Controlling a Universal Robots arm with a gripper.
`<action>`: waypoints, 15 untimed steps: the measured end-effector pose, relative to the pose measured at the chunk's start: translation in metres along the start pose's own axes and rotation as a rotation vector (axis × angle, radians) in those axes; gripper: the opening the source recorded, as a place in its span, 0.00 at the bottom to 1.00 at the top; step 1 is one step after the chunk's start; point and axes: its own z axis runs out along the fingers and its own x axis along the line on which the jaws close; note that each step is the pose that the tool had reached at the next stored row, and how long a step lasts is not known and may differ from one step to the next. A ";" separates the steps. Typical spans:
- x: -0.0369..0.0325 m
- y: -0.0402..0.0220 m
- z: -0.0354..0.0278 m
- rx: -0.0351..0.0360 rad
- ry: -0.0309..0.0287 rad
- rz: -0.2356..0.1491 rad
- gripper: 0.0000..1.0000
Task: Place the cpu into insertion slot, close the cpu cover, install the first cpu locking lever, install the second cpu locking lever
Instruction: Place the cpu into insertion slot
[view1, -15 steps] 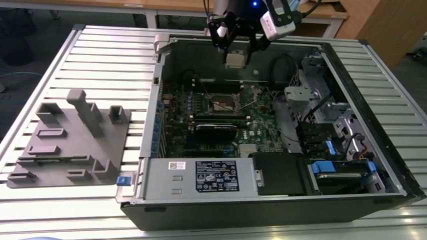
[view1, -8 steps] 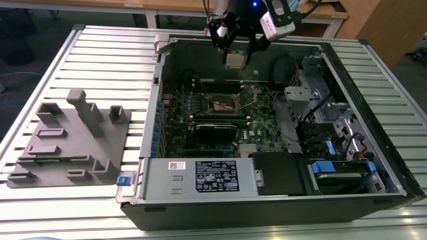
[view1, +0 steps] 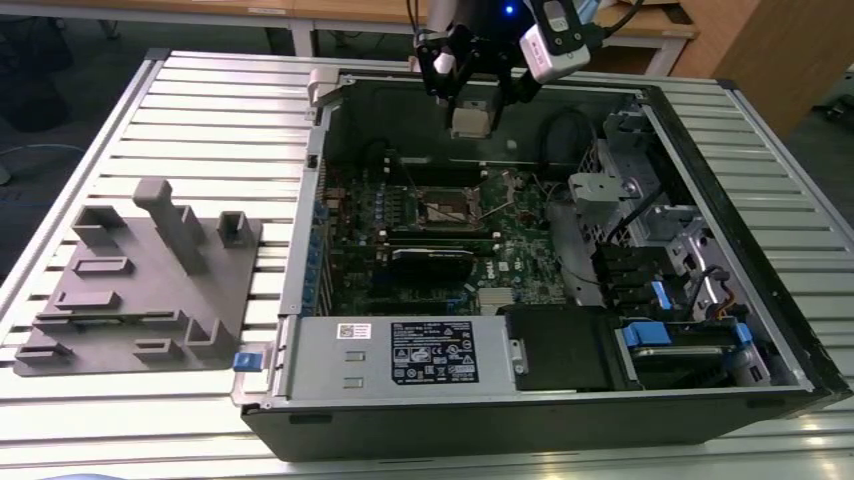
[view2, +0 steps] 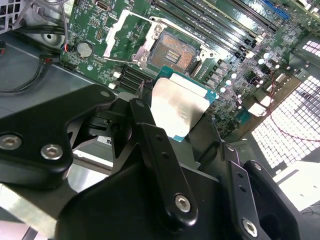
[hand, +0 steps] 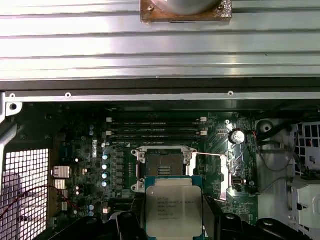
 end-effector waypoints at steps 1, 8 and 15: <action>0.0000 0.0000 0.0000 0.0001 0.0000 0.000 0.54; 0.0000 -0.0001 0.0011 -0.0003 -0.0003 0.000 0.54; 0.0010 -0.0009 0.0095 -0.0002 -0.0065 -0.001 0.54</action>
